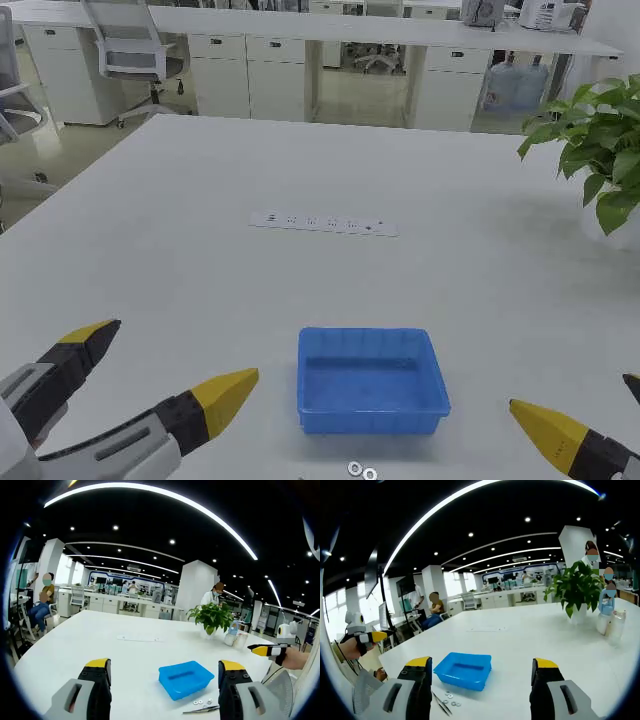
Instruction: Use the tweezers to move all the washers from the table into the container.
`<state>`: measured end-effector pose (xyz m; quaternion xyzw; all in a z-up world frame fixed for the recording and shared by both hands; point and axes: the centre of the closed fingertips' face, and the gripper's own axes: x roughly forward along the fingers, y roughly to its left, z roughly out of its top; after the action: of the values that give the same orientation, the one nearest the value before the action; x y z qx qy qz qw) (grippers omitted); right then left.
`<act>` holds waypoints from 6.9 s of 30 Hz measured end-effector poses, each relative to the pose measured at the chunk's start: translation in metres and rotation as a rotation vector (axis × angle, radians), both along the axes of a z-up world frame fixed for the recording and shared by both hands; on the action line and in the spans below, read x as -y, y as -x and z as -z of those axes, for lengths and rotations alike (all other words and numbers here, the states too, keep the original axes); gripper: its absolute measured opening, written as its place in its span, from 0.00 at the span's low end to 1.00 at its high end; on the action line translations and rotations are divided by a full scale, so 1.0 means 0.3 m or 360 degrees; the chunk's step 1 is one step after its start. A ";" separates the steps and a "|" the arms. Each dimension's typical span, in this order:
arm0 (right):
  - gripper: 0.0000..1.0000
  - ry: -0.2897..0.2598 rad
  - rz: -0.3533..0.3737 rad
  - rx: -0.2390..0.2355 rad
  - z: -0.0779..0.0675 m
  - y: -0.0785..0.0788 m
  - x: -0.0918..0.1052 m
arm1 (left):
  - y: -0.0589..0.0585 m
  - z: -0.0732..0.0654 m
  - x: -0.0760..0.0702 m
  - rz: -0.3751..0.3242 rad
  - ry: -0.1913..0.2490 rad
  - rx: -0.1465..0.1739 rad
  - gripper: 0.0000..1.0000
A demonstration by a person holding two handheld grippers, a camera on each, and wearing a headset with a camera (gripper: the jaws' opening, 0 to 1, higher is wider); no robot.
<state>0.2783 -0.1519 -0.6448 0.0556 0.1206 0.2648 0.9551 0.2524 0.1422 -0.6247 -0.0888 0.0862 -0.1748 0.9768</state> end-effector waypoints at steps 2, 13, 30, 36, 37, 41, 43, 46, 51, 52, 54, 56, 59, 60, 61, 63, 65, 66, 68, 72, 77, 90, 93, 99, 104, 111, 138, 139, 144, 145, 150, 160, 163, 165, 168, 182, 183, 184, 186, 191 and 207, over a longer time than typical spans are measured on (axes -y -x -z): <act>0.78 -0.0001 0.0001 0.0003 -0.002 0.000 0.000 | 0.000 0.001 0.000 -0.0001 -0.0001 -0.0001 0.90; 0.78 -0.0014 -0.0015 0.0001 -0.001 -0.001 -0.011 | 0.001 0.006 0.010 0.0024 0.0003 -0.0016 0.89; 0.78 -0.0008 -0.0013 -0.0011 0.004 0.002 -0.007 | 0.003 0.012 0.017 0.0039 0.0004 -0.0029 0.89; 0.78 0.0000 -0.0018 -0.0013 0.006 0.002 -0.011 | 0.003 0.012 0.015 0.0038 0.0005 -0.0031 0.89; 0.78 0.0001 -0.0019 -0.0016 0.007 0.003 -0.011 | 0.003 0.013 0.015 0.0040 0.0004 -0.0033 0.89; 0.78 -0.0003 -0.0019 -0.0014 0.004 0.003 -0.012 | 0.002 0.012 0.020 0.0049 0.0002 -0.0034 0.89; 0.78 -0.0002 -0.0017 -0.0014 0.004 0.003 -0.012 | 0.002 0.013 0.023 0.0055 0.0001 -0.0038 0.89; 0.78 -0.0001 -0.0018 -0.0016 0.006 0.004 -0.013 | 0.002 0.015 0.028 0.0064 -0.0001 -0.0042 0.89; 0.77 0.0028 -0.0027 -0.0038 0.020 0.007 -0.017 | 0.004 0.022 0.031 0.0075 -0.0009 -0.0050 0.89; 0.76 0.0031 -0.0032 -0.0043 0.022 0.008 -0.020 | 0.004 0.019 0.030 0.0073 0.0000 -0.0036 0.90; 0.76 0.0022 -0.0041 -0.0056 0.024 0.010 -0.027 | 0.006 0.021 0.030 0.0070 0.0012 -0.0039 0.90; 0.75 0.0015 -0.0051 -0.0062 0.026 0.010 -0.035 | 0.007 0.033 0.029 0.0074 -0.0001 -0.0060 0.90; 0.74 0.0024 -0.0091 -0.0080 0.036 0.009 -0.059 | 0.008 0.048 0.032 0.0090 -0.0018 -0.0087 0.90; 0.73 0.0037 -0.0107 -0.0087 0.041 0.010 -0.067 | 0.008 0.052 0.033 0.0091 -0.0025 -0.0092 0.90; 0.72 0.0066 -0.0129 -0.0091 0.048 0.009 -0.079 | 0.008 0.060 0.033 0.0095 -0.0031 -0.0110 0.90; 0.72 0.0111 -0.0164 -0.0111 0.066 0.008 -0.100 | 0.009 0.078 0.038 0.0107 -0.0041 -0.0146 0.90; 0.72 0.0145 -0.0185 -0.0131 0.081 0.006 -0.115 | 0.023 0.109 0.040 0.0145 -0.0117 -0.0211 0.84; 0.71 0.0167 -0.0207 -0.0133 0.086 0.007 -0.123 | 0.026 0.121 0.043 0.0160 -0.0132 -0.0220 0.81; 0.66 0.0197 -0.0273 -0.0144 0.099 0.013 -0.149 | 0.032 0.145 0.049 0.0180 -0.0121 -0.0268 0.78; 0.51 0.0205 -0.0402 -0.0172 0.125 0.029 -0.198 | 0.051 0.221 0.081 0.0274 -0.0151 -0.0425 0.70; 0.35 0.0269 -0.0576 -0.0226 0.184 0.052 -0.238 | 0.065 0.299 0.163 0.0541 -0.0260 -0.0534 0.58; 0.16 0.0559 -0.0835 -0.0338 0.327 0.119 -0.302 | 0.054 0.473 0.312 0.1072 -0.0622 -0.0673 0.23; 0.16 0.0638 -0.0894 -0.0371 0.368 0.138 -0.311 | 0.052 0.515 0.328 0.1137 -0.0705 -0.0710 0.23; 0.17 0.0730 -0.0981 -0.0464 0.442 0.161 -0.332 | 0.021 0.584 0.332 0.1249 -0.1010 -0.0685 0.24; 0.18 0.0801 -0.1076 -0.0504 0.482 0.177 -0.362 | 0.014 0.622 0.345 0.1346 -0.1120 -0.0701 0.21; 0.20 0.0869 -0.1147 -0.0509 0.509 0.183 -0.386 | 0.000 0.649 0.352 0.1472 -0.1308 -0.0651 0.10; 0.22 0.0969 -0.1188 -0.0409 0.525 0.168 -0.389 | 0.083 0.429 0.463 0.1839 -0.1766 -0.0088 0.00; 0.22 0.0968 -0.1203 -0.0384 0.515 0.170 -0.397 | 0.091 0.409 0.474 0.1842 -0.1731 -0.0072 0.00; 0.18 0.0945 -0.1252 -0.0277 0.476 0.168 -0.438 | 0.130 0.349 0.514 0.1875 -0.1597 -0.0077 0.00; 0.17 0.0945 -0.1263 -0.0258 0.471 0.167 -0.444 | 0.135 0.344 0.520 0.1881 -0.1579 -0.0077 0.00; 0.07 0.0923 -0.1376 -0.0233 0.467 0.180 -0.475 | 0.135 0.334 0.530 0.1853 -0.1480 -0.0108 0.00; 0.05 0.0847 -0.1387 -0.0196 0.429 0.156 -0.521 | 0.099 0.299 0.482 0.1703 -0.1291 -0.0189 0.00; 0.05 0.0870 -0.1402 -0.0199 0.448 0.151 -0.534 | 0.086 0.316 0.477 0.1693 -0.1300 -0.0222 0.00; 0.05 0.0874 -0.1405 -0.0209 0.460 0.150 -0.536 | 0.088 0.325 0.482 0.1702 -0.1321 -0.0237 0.00; 0.05 0.0849 -0.1380 -0.0210 0.465 0.142 -0.530 | 0.082 0.333 0.488 0.1716 -0.1360 -0.0225 0.00; 0.05 0.0821 -0.1299 -0.0250 0.459 0.129 -0.496 | 0.065 0.331 0.526 0.1815 -0.1428 -0.0253 0.00; 0.05 0.0811 -0.1290 -0.0268 0.464 0.129 -0.491 | 0.066 0.336 0.529 0.1829 -0.1441 -0.0253 0.00; 0.05 0.0800 -0.1285 -0.0263 0.462 0.128 -0.490 | 0.064 0.330 0.535 0.1832 -0.1435 -0.0239 0.00; 0.05 0.0777 -0.1276 -0.0274 0.462 0.126 -0.487 | 0.064 0.330 0.539 0.1846 -0.1456 -0.0243 0.00; 0.10 0.0578 -0.1250 -0.0445 0.449 0.130 -0.494 | 0.053 0.337 0.556 0.1886 -0.1360 -0.0359 0.00; 0.02 0.0565 -0.1177 -0.0395 0.426 0.087 -0.481 | 0.051 0.280 0.620 0.1811 -0.0866 -0.0431 0.28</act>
<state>0.2521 -0.0076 -0.7727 -0.1252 0.2901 0.5559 0.7688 0.2372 -0.0437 -0.7087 0.2003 0.2837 -0.6245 0.6995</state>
